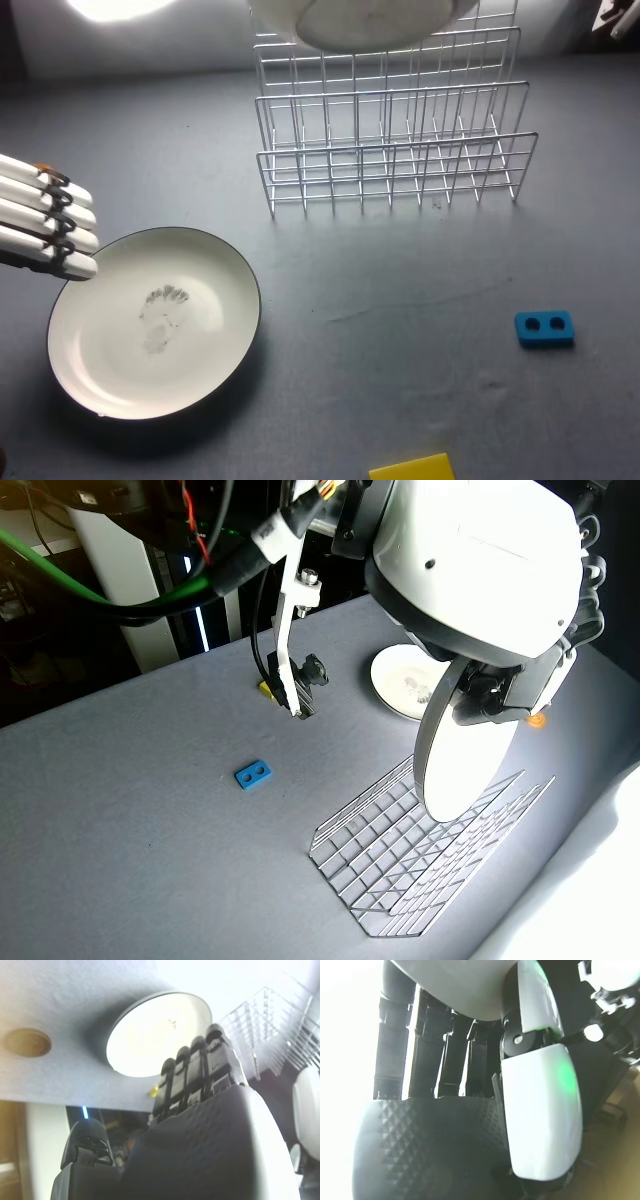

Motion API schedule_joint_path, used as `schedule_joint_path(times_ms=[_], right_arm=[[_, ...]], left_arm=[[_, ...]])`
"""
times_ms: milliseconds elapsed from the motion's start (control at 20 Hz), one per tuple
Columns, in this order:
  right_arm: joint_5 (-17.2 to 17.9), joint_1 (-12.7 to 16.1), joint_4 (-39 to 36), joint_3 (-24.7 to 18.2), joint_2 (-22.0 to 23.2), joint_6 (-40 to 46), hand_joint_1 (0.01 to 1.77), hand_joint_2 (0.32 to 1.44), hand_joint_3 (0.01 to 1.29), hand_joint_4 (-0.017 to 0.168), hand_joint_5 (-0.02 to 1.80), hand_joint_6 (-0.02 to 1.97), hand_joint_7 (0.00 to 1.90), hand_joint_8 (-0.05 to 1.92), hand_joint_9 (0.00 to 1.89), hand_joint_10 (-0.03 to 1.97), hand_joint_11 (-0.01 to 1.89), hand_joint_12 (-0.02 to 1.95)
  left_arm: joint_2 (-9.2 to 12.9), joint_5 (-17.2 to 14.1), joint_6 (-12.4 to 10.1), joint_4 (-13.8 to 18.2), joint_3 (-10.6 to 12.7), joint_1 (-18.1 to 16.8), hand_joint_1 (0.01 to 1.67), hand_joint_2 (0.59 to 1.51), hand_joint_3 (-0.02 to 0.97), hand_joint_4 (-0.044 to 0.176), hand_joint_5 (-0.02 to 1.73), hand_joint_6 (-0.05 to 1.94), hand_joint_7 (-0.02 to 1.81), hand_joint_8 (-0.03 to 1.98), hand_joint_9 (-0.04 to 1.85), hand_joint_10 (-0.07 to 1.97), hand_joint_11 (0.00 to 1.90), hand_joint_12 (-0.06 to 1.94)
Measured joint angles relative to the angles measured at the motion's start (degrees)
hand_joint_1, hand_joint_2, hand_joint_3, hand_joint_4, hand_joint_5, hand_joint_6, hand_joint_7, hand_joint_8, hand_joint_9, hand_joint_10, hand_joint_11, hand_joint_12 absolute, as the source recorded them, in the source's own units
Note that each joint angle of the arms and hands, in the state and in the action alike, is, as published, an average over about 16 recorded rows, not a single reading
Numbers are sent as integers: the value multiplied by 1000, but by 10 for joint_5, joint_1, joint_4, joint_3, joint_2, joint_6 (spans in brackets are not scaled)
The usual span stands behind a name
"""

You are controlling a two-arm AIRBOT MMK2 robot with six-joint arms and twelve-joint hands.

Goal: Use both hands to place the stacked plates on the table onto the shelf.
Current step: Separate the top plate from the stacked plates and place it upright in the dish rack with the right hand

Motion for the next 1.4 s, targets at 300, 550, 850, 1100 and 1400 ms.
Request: schedule_joint_path(times_ms=[300,550,850,1100,1400], right_arm=[[21,-21,-2,26,6,35,1219,997,15,-8,885,937,1183,764,1468,-5,1070,931],[53,-44,-5,63,0,68,1229,1000,15,-8,888,939,1160,822,1466,-5,1063,948],[84,-66,-8,122,-25,102,1241,1002,15,-9,886,939,1153,831,1464,-5,1057,969],[94,-76,-7,174,-56,115,1242,1003,15,-10,880,939,1146,829,1459,-5,1055,979],[99,-88,0,224,-90,118,1236,1004,15,-12,862,940,1132,837,1448,-5,1046,985]], left_arm=[[-15,7,6,-11,-1,24,18,1192,15,2,56,9,44,9,23,4,21,10],[-24,14,10,-17,-2,37,18,1191,15,1,60,9,45,9,23,4,21,10],[-31,20,11,-22,-2,48,18,1189,15,1,62,10,44,9,22,4,21,10],[-32,23,12,-25,-1,51,18,1190,15,1,59,10,41,9,19,4,21,10],[-33,27,12,-27,0,55,18,1193,15,1,57,10,40,9,18,4,22,9]])
